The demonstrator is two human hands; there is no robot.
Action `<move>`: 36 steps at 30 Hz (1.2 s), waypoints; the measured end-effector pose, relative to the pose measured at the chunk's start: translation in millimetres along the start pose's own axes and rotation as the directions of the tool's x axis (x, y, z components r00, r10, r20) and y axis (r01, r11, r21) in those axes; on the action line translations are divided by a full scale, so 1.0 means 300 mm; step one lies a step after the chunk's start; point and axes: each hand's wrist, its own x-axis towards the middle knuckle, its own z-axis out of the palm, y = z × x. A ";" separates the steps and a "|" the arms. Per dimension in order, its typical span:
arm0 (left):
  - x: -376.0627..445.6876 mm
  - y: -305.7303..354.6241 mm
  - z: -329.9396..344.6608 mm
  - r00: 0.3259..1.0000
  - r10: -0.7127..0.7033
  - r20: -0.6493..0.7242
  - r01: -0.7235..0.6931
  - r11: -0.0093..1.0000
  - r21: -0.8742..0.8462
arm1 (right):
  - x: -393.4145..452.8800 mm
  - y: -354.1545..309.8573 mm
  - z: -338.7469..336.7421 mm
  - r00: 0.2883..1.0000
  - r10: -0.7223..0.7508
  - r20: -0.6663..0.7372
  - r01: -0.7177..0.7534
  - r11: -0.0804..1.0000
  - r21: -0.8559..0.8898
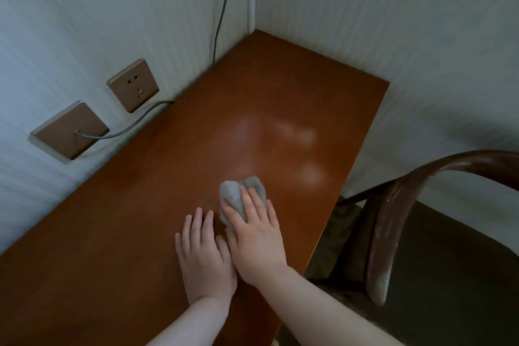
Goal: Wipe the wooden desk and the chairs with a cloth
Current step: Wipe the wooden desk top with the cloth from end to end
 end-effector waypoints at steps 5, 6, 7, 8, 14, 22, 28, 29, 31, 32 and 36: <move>-0.009 -0.004 -0.010 1.000 -0.018 -0.009 0.017 0.996 -0.086 | -0.191 0.243 -0.055 0.942 -0.316 0.113 0.326 0.942 -0.085; -0.007 -0.002 -0.013 1.000 -0.024 -0.008 0.023 0.996 -0.083 | -0.170 0.298 -0.078 0.965 -0.246 0.087 0.255 0.960 -0.114; -0.002 -0.003 -0.016 1.000 -0.027 -0.002 0.027 0.997 -0.076 | -0.130 0.329 -0.093 0.987 -0.146 0.070 0.153 0.983 -0.105; 0.005 -0.005 -0.021 1.000 -0.026 0.006 0.026 0.998 -0.063 | -0.073 0.332 -0.107 0.998 -0.036 0.048 0.040 0.996 -0.082; 0.105 -0.054 -0.082 0.990 -0.058 -0.130 0.044 0.993 -0.107 | 0.114 0.053 -0.048 0.943 0.329 -0.041 -0.324 0.941 0.100; 0.181 -0.162 -0.073 0.982 -0.153 -0.112 0.167 0.978 0.123 | -0.028 0.219 -0.136 0.550 -0.666 0.504 0.691 0.702 0.174; 0.185 -0.162 -0.070 0.978 -0.193 -0.073 0.203 0.963 0.174 | 0.253 0.042 -0.035 0.996 -0.025 0.089 0.027 0.999 -0.031; 0.185 -0.160 -0.068 0.975 -0.205 -0.081 0.216 0.960 0.179 | 0.248 -0.025 -0.002 0.999 0.003 0.032 -0.003 1.000 -0.011; 0.191 -0.162 -0.067 0.962 -0.244 -0.121 0.261 0.953 0.153 | 0.196 -0.099 0.040 0.979 -0.203 0.018 0.203 0.979 0.007; 0.193 -0.165 -0.068 0.954 -0.268 -0.138 0.285 0.949 0.130 | 0.162 -0.095 0.040 0.920 -0.384 0.076 0.386 0.922 -0.024; 0.194 -0.167 -0.072 0.942 -0.306 -0.134 0.321 0.940 0.111 | 0.147 0.102 -0.048 0.676 -0.677 0.290 0.717 0.695 -0.049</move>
